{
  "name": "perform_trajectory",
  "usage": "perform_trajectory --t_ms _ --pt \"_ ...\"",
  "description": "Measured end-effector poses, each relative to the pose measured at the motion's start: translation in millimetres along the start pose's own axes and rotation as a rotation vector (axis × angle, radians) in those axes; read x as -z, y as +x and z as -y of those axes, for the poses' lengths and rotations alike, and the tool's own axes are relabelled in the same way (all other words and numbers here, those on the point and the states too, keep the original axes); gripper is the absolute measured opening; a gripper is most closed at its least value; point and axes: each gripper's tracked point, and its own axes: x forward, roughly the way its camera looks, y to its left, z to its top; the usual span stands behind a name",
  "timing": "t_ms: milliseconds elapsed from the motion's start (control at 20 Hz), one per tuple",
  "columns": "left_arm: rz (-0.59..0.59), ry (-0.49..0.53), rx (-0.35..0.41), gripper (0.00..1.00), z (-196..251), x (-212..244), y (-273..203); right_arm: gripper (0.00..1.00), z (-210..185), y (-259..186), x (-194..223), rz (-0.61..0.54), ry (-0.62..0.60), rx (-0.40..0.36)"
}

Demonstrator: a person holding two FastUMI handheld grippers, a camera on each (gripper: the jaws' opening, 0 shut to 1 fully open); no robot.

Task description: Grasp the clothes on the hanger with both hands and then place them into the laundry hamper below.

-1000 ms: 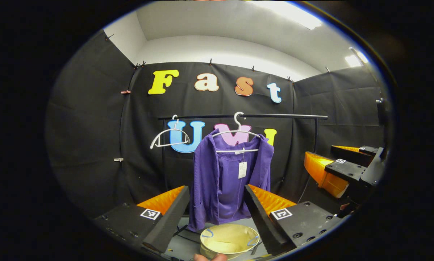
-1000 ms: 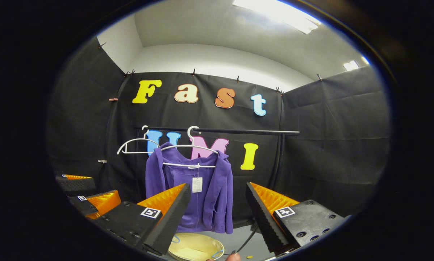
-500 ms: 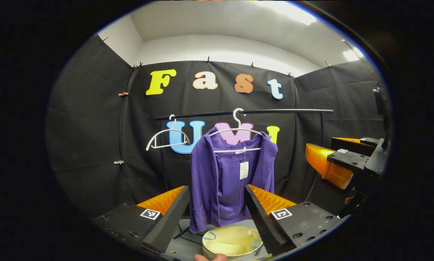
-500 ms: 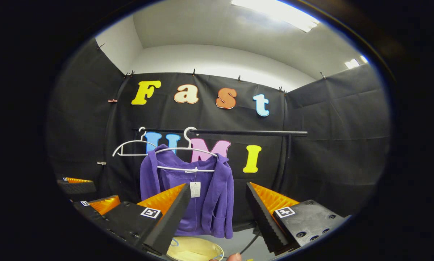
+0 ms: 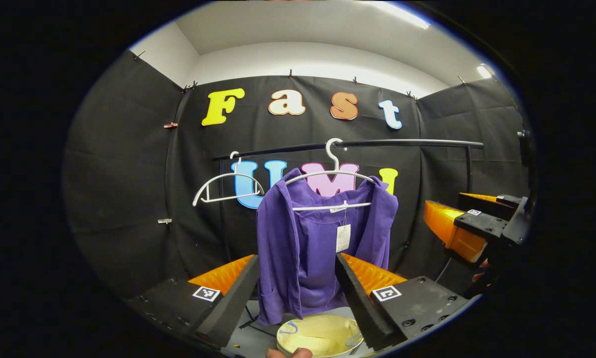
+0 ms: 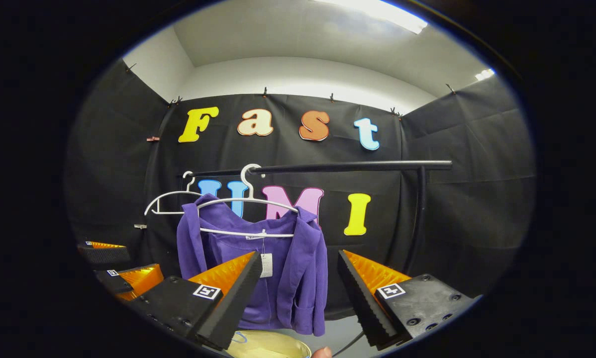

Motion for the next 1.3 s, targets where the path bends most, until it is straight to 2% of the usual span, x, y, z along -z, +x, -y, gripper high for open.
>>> perform_trajectory --t_ms 550,600,700,800,950,1300 --pt "0.033 0.063 -0.111 0.95 -7.0 -21.1 99.8 0.98 15.5 94.7 33.6 0.007 0.051 -0.059" --pt "0.043 0.062 -0.113 0.92 -5.1 -24.8 108.8 0.98 19.1 104.0 37.1 0.010 0.048 -0.061" --pt "0.053 0.058 -0.124 0.95 -3.9 -28.2 127.1 0.98 24.3 121.6 42.2 0.015 0.045 -0.062" --pt "0.058 0.076 -0.159 0.92 -11.2 -28.0 144.3 0.98 28.8 136.9 46.3 0.021 0.045 -0.061" --pt "0.066 0.101 -0.207 0.94 -21.7 -26.2 167.3 0.98 29.4 156.6 51.2 0.027 0.046 -0.067" --pt "0.051 0.121 -0.255 0.92 -33.9 -13.3 203.4 0.98 18.2 193.1 64.6 0.033 0.042 -0.097"
